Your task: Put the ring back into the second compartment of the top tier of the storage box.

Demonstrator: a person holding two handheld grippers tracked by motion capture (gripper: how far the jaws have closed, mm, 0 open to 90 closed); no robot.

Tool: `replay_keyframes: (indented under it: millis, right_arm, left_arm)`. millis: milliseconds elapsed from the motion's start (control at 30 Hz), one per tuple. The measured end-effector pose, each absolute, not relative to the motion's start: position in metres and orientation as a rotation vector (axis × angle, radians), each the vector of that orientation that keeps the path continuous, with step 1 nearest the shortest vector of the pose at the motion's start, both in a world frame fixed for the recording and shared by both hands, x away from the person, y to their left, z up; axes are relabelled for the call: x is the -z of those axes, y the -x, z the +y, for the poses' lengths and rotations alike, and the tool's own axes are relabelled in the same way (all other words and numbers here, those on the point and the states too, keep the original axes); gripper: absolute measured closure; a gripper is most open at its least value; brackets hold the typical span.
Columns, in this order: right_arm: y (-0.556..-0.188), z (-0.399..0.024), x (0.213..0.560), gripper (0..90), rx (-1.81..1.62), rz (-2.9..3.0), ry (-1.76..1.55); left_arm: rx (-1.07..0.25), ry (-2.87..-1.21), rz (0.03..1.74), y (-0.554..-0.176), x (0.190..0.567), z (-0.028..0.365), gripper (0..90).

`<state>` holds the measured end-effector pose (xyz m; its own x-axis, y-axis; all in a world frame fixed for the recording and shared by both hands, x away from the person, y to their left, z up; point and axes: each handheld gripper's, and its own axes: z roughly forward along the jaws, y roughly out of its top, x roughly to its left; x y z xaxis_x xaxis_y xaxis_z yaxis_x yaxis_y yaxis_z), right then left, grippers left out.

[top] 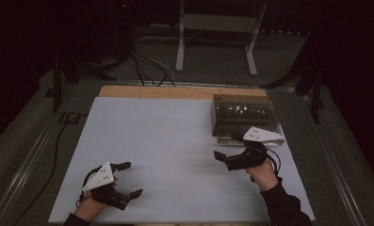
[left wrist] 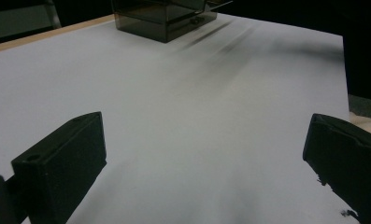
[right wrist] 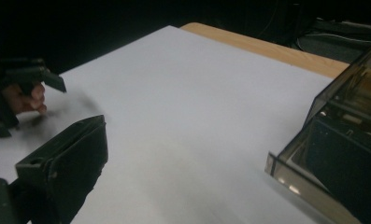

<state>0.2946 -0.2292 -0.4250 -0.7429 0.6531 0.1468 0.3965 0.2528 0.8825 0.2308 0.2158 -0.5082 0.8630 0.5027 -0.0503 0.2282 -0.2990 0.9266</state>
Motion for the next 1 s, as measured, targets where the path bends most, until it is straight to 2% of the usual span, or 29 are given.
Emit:
replay_keyframes:
  millis: [667, 1000]
  right_arm:
    - [-0.272, -0.256, 0.48, 0.0, -1.454, 2.327, -1.019]
    - [-0.26, -0.277, 0.496, 0.0, -1.391, 2.313, -1.07]
  left_arm:
    - [-0.298, -1.888, 0.544, -0.23, 0.508, 0.216, 0.6]
    - [-0.3, -1.888, 0.544, -0.23, 0.508, 0.216, 0.7]
